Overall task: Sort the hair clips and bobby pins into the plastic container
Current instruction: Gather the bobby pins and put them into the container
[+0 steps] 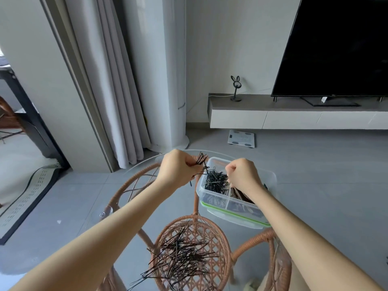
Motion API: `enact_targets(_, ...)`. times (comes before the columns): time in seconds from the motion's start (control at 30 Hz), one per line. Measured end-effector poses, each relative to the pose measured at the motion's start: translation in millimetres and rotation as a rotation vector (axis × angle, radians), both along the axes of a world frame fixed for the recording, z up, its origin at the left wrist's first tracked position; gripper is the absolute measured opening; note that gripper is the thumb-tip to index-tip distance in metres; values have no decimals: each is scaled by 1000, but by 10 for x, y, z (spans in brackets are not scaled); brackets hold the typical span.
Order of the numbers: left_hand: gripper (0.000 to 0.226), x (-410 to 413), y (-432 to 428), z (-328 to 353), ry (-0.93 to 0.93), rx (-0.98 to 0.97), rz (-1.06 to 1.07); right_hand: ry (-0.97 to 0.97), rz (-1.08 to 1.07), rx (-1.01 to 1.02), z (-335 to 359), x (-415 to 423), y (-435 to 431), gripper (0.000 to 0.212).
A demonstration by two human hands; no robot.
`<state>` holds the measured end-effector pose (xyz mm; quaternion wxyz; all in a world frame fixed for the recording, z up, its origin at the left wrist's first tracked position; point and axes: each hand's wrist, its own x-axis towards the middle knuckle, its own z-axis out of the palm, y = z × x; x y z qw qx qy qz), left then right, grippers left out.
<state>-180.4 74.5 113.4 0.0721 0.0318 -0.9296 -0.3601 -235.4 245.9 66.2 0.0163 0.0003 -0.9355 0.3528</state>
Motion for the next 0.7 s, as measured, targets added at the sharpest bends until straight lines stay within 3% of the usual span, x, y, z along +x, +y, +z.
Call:
enact_targets(0.13,27,-278,303,-118,-39,-68,41,161,25,-1,97,216,229,22)
enact_targets(0.3,30,-491,677,-404,-106,-294,39,186,106,-41,138,483,429,13)
enact_targets(0.43,14,-482,822,-395,-287,-431,-128,162,179,-15,95,575,490,12)
enact_targets(0.53,37,-497,806,-272,-454,-528,-298,172,189,-29,83,621,519,11)
enact_targets(0.7,31,-474,597,-180,-429,-430,-307,189,214,-58,76,687,475,11)
